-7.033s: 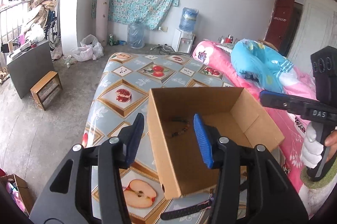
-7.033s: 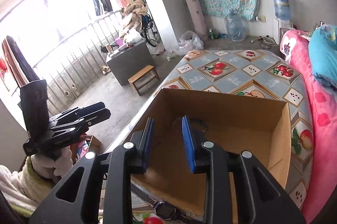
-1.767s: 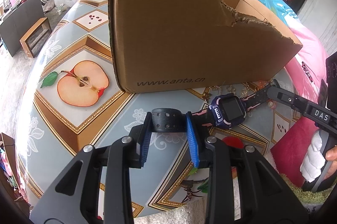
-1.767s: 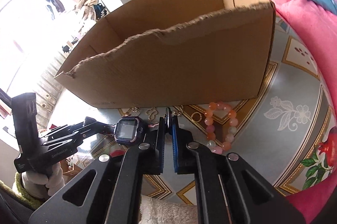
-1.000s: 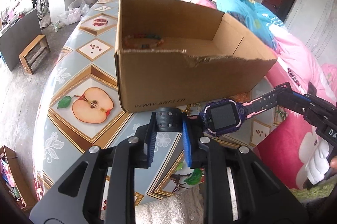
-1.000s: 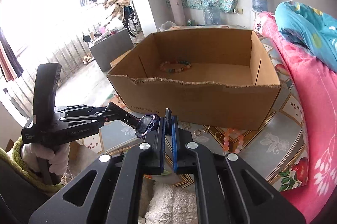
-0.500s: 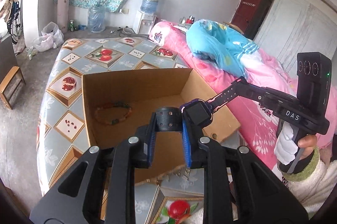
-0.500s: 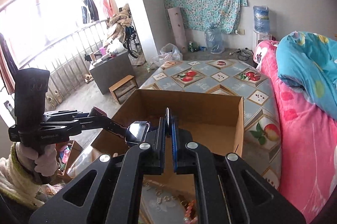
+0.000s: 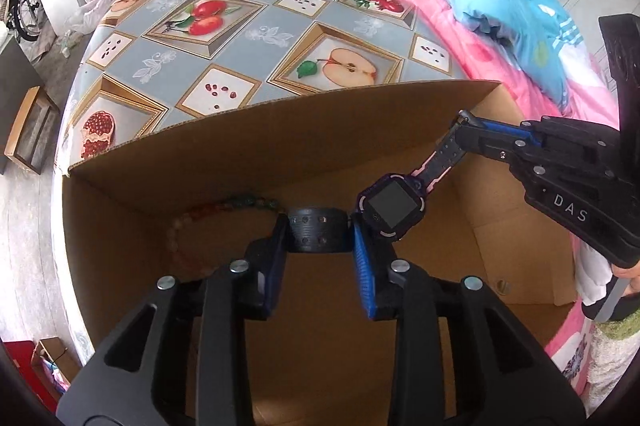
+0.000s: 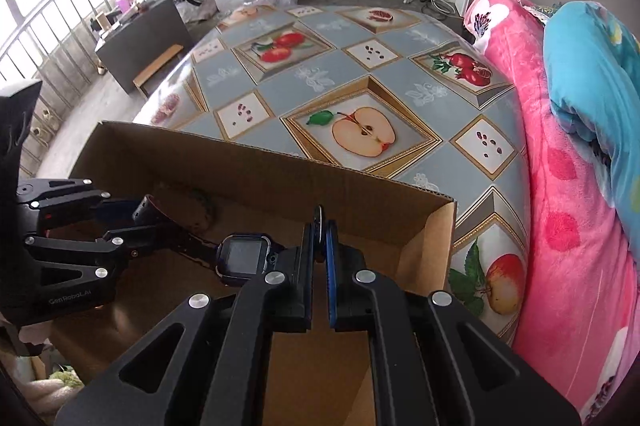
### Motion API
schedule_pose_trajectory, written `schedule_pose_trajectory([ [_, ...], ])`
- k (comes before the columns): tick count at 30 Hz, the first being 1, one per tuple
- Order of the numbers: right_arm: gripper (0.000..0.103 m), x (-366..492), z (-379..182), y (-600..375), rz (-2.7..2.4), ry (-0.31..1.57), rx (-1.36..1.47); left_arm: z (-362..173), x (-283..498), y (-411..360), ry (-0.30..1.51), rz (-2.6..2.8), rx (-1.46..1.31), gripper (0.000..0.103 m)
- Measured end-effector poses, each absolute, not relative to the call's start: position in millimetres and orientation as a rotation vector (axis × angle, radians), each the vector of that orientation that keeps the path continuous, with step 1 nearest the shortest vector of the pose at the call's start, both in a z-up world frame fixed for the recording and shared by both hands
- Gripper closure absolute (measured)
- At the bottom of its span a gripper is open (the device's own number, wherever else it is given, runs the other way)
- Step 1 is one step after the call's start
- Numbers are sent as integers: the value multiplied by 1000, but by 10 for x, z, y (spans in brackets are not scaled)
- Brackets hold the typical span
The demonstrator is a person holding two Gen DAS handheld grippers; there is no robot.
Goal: Organize jewelry
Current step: 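Lower the smartwatch into the box and open both grippers, then move the right gripper down to the pink-orange bead bracelet beside the box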
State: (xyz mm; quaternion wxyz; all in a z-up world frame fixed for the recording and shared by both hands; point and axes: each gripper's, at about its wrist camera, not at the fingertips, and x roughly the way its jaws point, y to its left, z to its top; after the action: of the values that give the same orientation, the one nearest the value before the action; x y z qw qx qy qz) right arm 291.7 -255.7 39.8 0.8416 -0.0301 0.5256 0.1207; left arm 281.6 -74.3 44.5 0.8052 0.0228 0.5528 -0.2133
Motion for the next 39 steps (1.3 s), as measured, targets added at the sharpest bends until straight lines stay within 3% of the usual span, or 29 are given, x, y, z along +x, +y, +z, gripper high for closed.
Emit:
schedule_pose_trajectory([
  [1, 97, 2947, 358, -2543, 243, 1121, -83, 417, 2856, -746, 1185, -442, 60, 65],
  [6, 95, 2955, 393, -2575, 233, 1110, -90, 348, 2901, -678, 1211, -425, 46, 60],
  [18, 95, 2733, 682, -2757, 231, 976, 15, 922, 2509, -421, 1004, -439, 14, 58],
  [23, 95, 2253, 994, -2788, 291, 858, 84, 1308, 2033, -122, 845, -461, -23, 52],
  [29, 84, 1489, 1148, -2801, 331, 749, 147, 1498, 1417, 202, 720, -474, -50, 45],
  [39, 82, 474, 770, -2756, 303, 756, 198, 1197, 592, 533, 677, -416, -87, 34],
])
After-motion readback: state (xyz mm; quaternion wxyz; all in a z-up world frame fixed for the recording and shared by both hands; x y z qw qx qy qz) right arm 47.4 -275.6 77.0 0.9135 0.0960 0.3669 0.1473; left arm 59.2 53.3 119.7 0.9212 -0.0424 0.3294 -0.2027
